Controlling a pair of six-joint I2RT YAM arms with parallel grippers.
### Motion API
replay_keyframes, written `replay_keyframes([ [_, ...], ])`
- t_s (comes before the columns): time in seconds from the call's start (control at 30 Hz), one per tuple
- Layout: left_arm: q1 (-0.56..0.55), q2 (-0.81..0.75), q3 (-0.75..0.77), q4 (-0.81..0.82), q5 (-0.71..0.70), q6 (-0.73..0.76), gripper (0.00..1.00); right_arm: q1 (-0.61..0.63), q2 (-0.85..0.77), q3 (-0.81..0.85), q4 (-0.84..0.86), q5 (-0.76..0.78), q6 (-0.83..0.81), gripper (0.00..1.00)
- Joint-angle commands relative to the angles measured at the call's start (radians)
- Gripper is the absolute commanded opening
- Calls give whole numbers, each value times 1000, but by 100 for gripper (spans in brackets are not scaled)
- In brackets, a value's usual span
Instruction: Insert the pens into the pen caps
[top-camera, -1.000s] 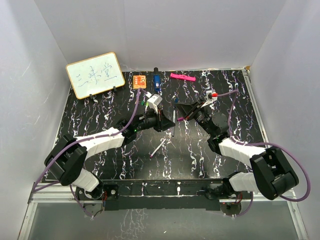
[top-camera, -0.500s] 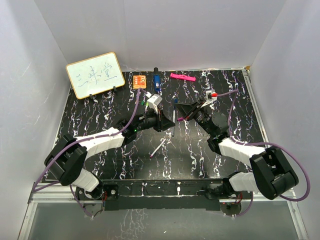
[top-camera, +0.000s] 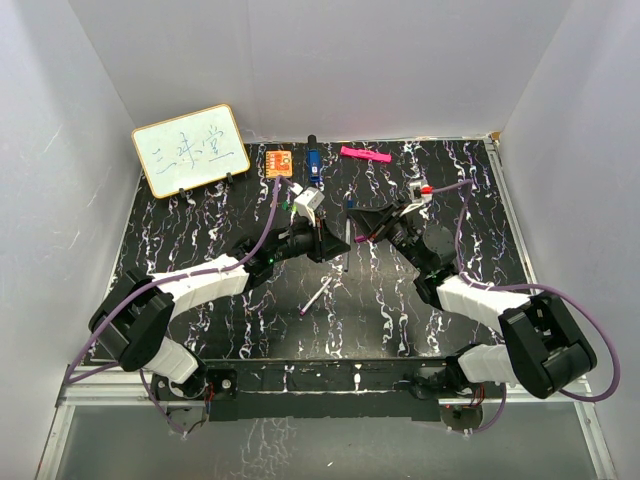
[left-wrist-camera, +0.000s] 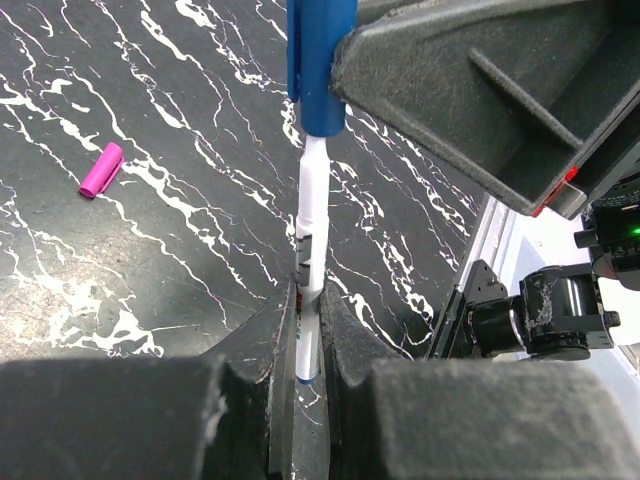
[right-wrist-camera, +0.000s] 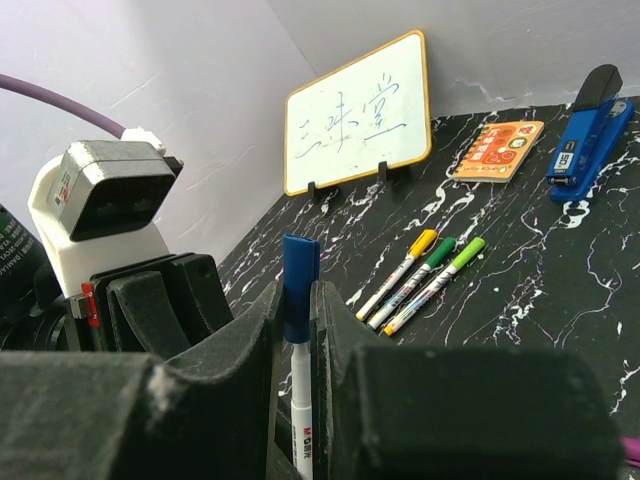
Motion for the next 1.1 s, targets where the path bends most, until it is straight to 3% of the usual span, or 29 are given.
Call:
replay_keyframes([
  [0.0, -4, -29, 31, 16, -12, 14, 0, 7, 5, 33, 9, -18, -9, 0],
  [0.6, 6, -94, 122, 7, -33, 7, 0, 22, 10, 24, -55, -174, -91, 0],
  [0.73, 54, -104, 138, -30, -32, -9, 0, 22, 11, 27, -66, -195, -101, 0],
  [0.93, 180, -87, 61, 222, 97, -247, 0, 22, 29, 31, -61, -221, -98, 0],
  [1.07, 188, -54, 71, 289, 149, -290, 0, 25, 55, 45, -75, -229, -93, 0],
])
